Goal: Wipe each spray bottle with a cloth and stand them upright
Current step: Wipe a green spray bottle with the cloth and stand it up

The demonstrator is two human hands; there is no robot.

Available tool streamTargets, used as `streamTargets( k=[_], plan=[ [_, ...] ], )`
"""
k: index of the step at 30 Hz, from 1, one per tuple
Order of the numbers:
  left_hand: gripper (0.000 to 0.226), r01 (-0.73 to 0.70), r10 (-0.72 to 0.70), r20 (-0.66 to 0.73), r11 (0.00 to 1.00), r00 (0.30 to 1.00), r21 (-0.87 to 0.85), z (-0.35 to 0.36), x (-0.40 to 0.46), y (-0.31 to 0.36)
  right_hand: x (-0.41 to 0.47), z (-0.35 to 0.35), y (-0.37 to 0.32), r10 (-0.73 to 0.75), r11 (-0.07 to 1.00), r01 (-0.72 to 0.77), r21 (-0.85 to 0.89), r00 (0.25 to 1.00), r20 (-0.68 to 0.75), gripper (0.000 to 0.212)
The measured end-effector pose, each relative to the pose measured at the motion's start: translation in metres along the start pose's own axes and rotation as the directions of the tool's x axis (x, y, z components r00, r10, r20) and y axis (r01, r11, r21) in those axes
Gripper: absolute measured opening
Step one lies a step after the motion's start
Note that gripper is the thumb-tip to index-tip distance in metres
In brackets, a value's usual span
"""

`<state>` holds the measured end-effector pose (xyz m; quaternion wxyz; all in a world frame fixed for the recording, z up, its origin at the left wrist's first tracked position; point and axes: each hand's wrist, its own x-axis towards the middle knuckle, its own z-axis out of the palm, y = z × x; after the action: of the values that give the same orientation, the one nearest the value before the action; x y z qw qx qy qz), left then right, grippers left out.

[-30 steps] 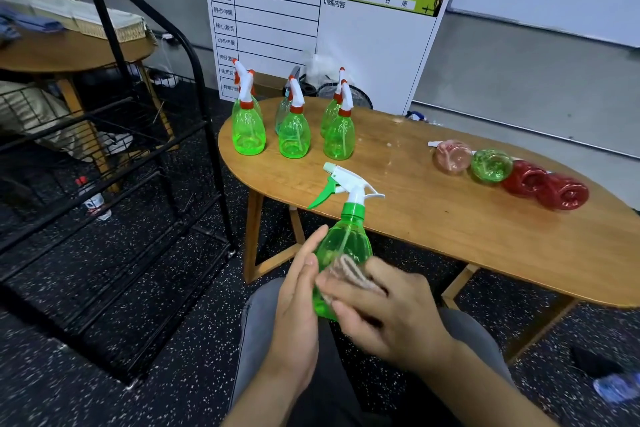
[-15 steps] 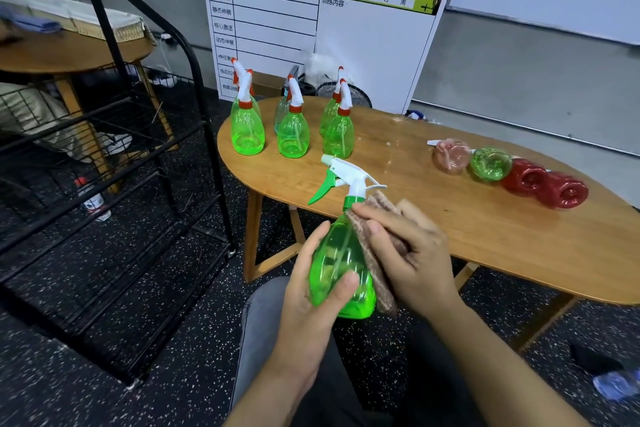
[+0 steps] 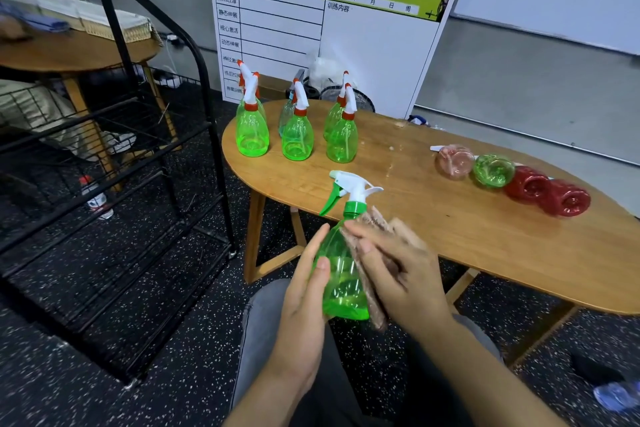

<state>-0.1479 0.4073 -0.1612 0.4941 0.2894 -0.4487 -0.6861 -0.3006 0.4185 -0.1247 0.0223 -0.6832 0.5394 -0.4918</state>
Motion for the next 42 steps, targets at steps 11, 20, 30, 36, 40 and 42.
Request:
streamTargets(
  k=[11,20,30,36,40,42],
  plan=[
    [0.041,-0.017,0.018,-0.054,1.000,0.998,0.011,0.005,0.001,0.005,-0.003,-0.007,0.001,-0.295,0.927,0.303,-0.222,0.953,0.068,0.028],
    [0.048,-0.016,0.015,-0.059,1.000,0.998,-0.013,0.003,0.002,0.005,-0.008,0.002,-0.002,-0.202,0.955,0.200,-0.219,0.979,0.014,0.030],
    [0.043,0.000,0.000,-0.021,1.000,1.000,-0.017,0.006,0.000,0.004,-0.006,-0.011,0.003,-0.322,0.907,0.336,-0.254,0.942,0.095,0.027],
    [0.043,-0.002,0.003,-0.039,1.000,0.999,0.026,0.000,0.002,0.000,0.016,-0.006,0.008,-0.083,0.982,0.070,-0.174,0.994,-0.069,0.031],
    [0.042,0.005,-0.005,-0.033,1.000,0.999,0.000,0.000,0.002,0.003,-0.014,0.001,-0.006,-0.226,0.963,0.230,-0.143,0.973,0.047,0.029],
    [0.045,0.015,-0.016,-0.025,0.999,1.000,-0.031,0.000,0.001,0.004,-0.030,0.000,-0.007,-0.375,0.896,0.405,-0.182,0.909,0.181,0.031]
  ],
)
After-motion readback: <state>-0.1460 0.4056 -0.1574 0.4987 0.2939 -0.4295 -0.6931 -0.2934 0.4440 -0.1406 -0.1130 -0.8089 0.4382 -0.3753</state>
